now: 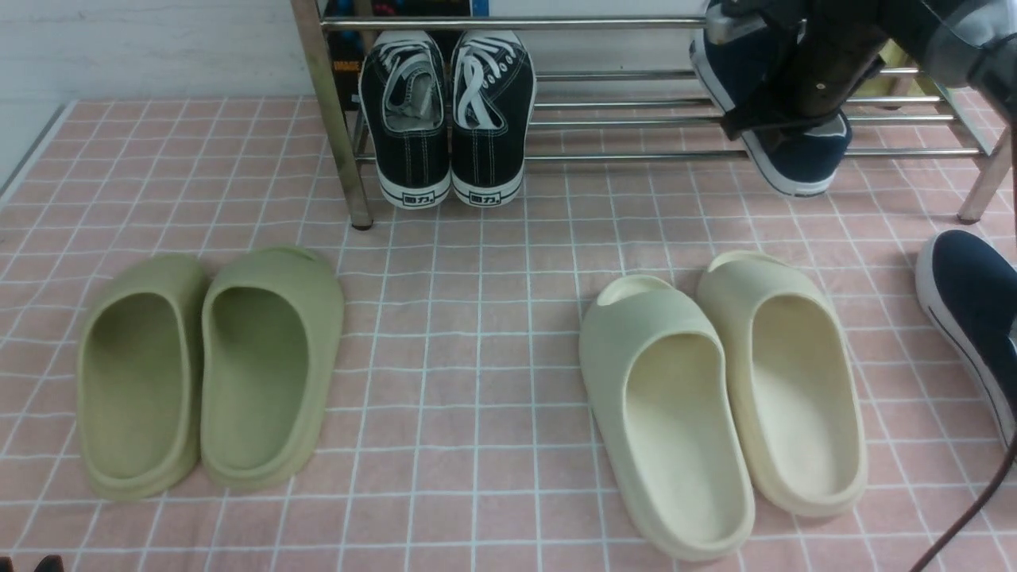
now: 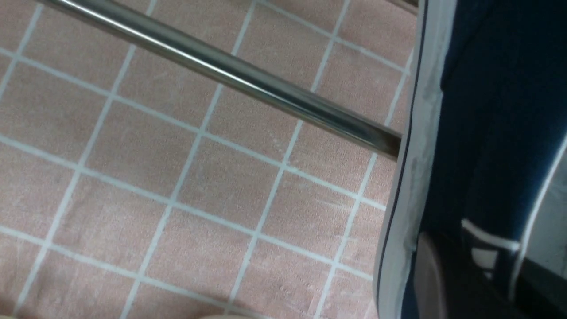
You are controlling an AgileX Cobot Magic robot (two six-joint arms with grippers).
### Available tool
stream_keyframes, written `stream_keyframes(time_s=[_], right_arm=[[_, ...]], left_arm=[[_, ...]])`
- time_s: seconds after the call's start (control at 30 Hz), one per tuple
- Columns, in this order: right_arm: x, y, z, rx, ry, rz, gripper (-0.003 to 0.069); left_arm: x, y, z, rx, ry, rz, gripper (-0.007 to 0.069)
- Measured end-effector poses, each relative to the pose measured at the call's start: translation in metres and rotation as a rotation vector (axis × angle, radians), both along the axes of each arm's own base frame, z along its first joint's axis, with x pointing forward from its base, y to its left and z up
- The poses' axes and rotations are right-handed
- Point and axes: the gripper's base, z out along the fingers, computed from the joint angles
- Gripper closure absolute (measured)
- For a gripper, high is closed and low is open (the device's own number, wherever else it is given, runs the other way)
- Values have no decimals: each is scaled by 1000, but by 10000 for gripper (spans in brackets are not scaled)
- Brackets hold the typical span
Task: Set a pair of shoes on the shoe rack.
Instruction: Use the right arm to put a shoe into the shoe rack, then use the right arm to grab the shoe closest to it
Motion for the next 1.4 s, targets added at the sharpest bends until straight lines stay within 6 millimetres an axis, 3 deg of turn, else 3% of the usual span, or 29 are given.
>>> stream_keyframes(time_s=[0.23, 0.3, 0.33, 0.37, 0.4, 0.47, 0.57, 0.7, 0.87, 0.97, 1.1, 1.23, 1.4], right_arm=[[4, 1, 3, 22, -51, -14, 574], [4, 1, 4, 26, -60, -20, 480], [4, 1, 5, 27, -61, -22, 480], [2, 0, 11, 31, -66, -30, 387], [1, 0, 12, 32, -63, -31, 387], [-8, -2, 23, 27, -20, -41, 283], [-22, -5, 40, 17, 23, -44, 195], [-40, -11, 57, 9, 42, -53, 159], [-82, -30, 67, -2, 121, -83, 167], [-117, -53, 58, -3, 216, -135, 188], [-164, -89, 31, 8, 348, -263, 229], [-191, -107, 3, 19, 405, -339, 264], [-203, -110, -30, 21, 438, -360, 280]], left_arm=[[0, 0, 0, 0, 0, 0, 384], [0, 0, 0, 0, 0, 0, 384], [0, 0, 0, 0, 0, 0, 384], [0, 0, 0, 0, 0, 0, 384], [0, 0, 0, 0, 0, 0, 384], [0, 0, 0, 0, 0, 0, 384], [0, 0, 0, 0, 0, 0, 384], [0, 0, 0, 0, 0, 0, 384], [0, 0, 0, 0, 0, 0, 384], [0, 0, 0, 0, 0, 1, 384], [0, 0, 0, 0, 1, 1, 384], [0, 0, 0, 0, 1, 1, 384], [0, 0, 0, 0, 1, 1, 384]])
